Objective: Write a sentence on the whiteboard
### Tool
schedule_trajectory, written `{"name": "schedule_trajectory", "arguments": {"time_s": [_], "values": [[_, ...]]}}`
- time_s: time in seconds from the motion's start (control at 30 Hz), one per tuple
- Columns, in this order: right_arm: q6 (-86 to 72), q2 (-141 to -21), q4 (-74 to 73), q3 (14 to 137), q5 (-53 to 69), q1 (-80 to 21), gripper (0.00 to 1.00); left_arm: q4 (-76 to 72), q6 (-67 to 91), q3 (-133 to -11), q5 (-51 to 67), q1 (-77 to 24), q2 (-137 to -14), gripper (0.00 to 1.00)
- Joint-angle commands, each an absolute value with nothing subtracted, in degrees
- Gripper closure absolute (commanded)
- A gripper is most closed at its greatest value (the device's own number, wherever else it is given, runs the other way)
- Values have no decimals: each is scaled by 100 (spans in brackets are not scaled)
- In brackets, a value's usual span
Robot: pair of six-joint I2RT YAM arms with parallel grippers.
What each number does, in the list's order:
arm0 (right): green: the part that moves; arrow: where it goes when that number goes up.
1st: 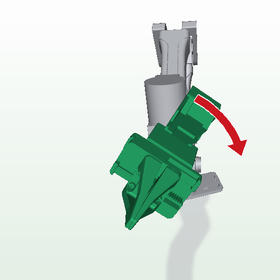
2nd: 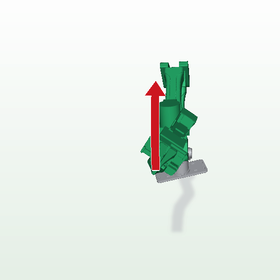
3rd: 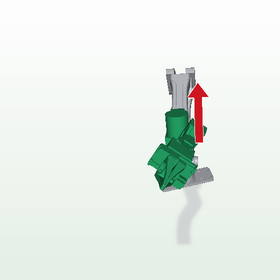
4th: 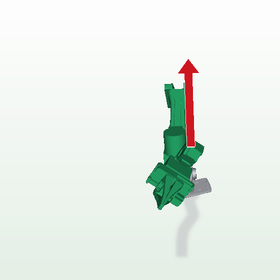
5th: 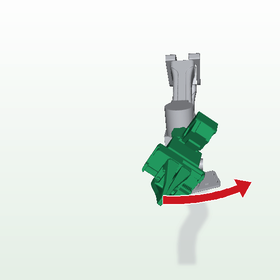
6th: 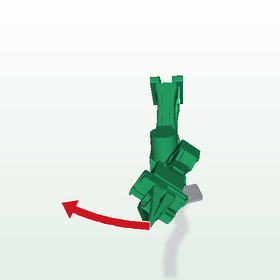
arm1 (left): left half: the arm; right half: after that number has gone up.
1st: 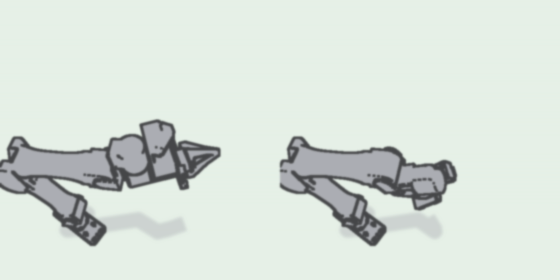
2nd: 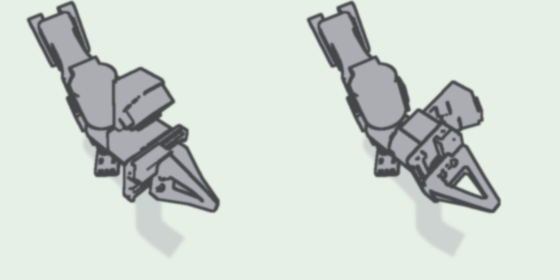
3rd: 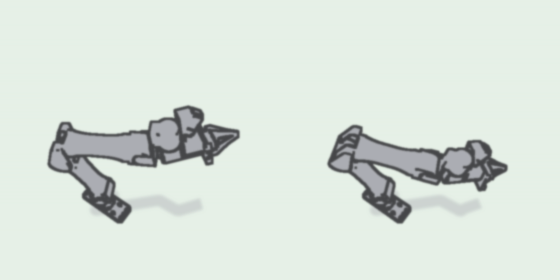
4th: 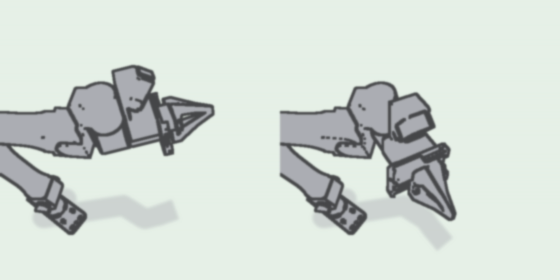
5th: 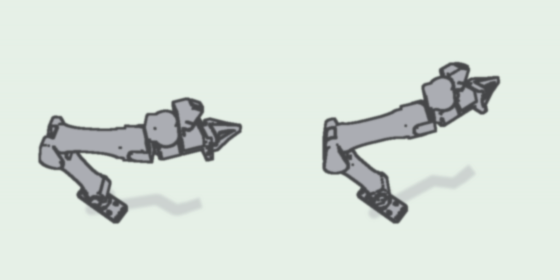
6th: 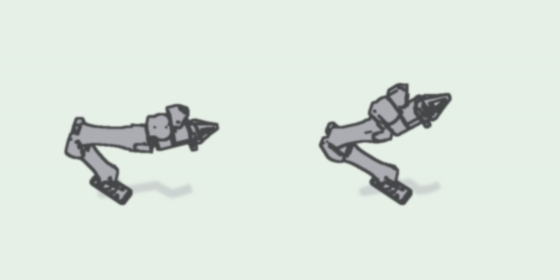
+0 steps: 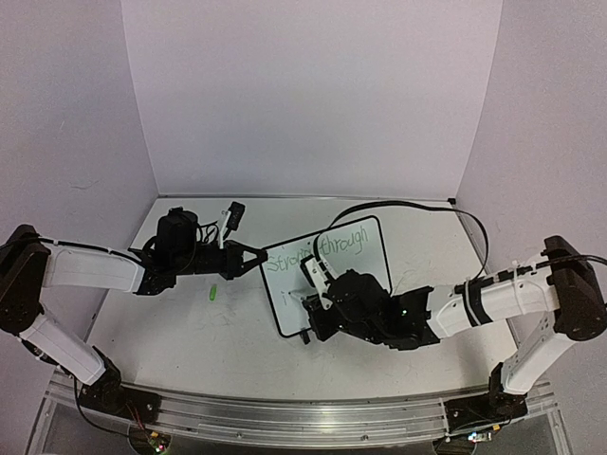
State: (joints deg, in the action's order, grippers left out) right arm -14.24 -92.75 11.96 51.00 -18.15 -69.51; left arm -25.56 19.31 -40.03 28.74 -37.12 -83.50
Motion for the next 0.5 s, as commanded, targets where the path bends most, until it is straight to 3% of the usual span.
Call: {"name": "schedule_trajectory", "arguments": {"time_s": [0.0, 0.47], "values": [[-1334, -9300, 1281, 5410, -1925, -6847, 100, -1942, 1512, -3979, 2355, -3683, -8394, 100], [-1256, -9465, 1329, 5515, -1910, -6796, 100, -1925, 1477, -4008, 2346, -3683, -8441, 100]]}}
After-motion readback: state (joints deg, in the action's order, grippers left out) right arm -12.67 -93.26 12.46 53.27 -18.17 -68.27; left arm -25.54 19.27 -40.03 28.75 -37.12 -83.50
